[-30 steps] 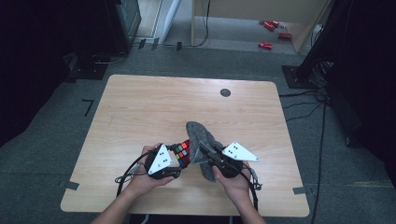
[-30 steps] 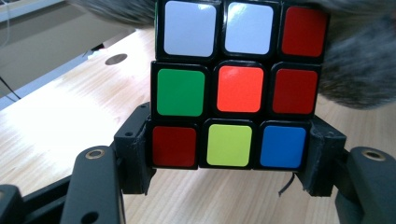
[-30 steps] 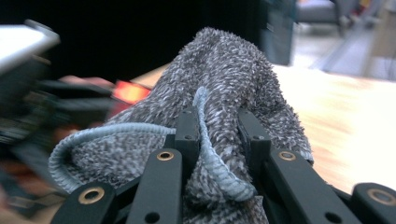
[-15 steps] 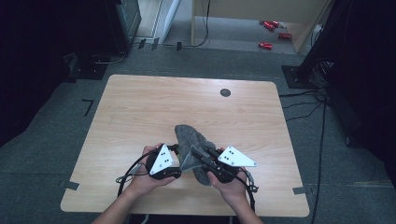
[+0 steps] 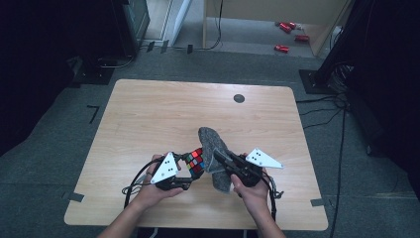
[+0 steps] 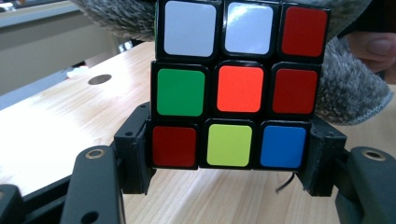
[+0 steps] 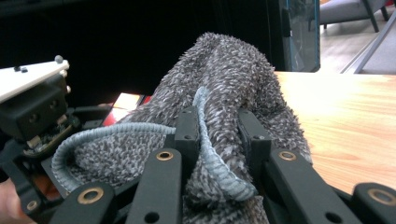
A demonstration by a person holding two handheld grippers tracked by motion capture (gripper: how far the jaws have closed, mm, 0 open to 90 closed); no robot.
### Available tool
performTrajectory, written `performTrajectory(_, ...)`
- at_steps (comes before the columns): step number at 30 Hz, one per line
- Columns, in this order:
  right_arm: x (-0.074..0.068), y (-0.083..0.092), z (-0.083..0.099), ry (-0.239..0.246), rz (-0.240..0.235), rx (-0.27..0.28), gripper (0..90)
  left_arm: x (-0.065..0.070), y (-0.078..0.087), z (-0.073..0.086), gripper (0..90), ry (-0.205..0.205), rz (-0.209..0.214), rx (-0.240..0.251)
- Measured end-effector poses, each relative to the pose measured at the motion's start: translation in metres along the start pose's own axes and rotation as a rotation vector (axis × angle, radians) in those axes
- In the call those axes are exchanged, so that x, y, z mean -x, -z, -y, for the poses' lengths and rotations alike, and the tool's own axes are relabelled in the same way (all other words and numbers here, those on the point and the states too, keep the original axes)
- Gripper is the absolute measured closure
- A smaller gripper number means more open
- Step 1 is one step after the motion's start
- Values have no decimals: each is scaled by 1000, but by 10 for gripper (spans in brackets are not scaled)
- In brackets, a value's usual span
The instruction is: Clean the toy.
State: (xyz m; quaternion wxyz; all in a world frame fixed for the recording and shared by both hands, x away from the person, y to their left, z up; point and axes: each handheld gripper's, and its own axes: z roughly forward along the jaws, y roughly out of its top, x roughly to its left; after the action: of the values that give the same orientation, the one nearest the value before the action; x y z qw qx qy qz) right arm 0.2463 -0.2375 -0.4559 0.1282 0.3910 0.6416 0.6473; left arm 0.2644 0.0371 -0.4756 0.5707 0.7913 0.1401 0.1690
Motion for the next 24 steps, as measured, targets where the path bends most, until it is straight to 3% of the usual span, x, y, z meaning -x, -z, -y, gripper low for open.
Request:
performTrajectory(2, 7, -1, 3, -70, -53, 4, 745, -1, 2, 0, 350, 6, 9, 9)
performTrajectory(5, 14, 0, 3, -118, -94, 1, 744, 0, 1, -1, 350, 11, 6, 23)
performTrajectory(7, 15, 0, 4, -126, -88, 3, 744, 0, 1, -1, 350, 15, 4, 31)
performTrajectory(9, 15, 1, 4, -117, -52, -3, 743, -2, 3, -2, 351, 30, 2, 54)
performTrajectory(11, 18, 0, 7, -140, -12, -6, 744, -4, 6, -4, 350, 47, 1, 76)
performTrajectory(12, 19, 0, 9, -158, -11, 0, 744, -5, 7, -4, 350, 46, 5, 78)
performTrajectory(14, 19, -3, 12, -175, -58, -11, 743, -5, 6, -4, 351, 51, 16, 78)
performTrajectory(16, 12, -9, 15, -154, -121, -39, 748, -4, 5, -3, 350, 60, 20, 86)
performTrajectory(18, 9, -13, 17, -129, -113, -70, 748, -6, 7, -4, 350, 75, 25, 91)
performTrajectory(20, 10, -17, 22, -110, -136, -141, 746, -8, 9, -4, 350, 83, 18, 103)
performTrajectory(22, 8, -22, 26, -47, -118, -237, 744, -9, 10, -6, 350, 96, 14, 113)
performTrajectory(24, 6, -24, 26, -13, -93, -244, 743, -10, 10, -5, 350, 87, 7, 105)
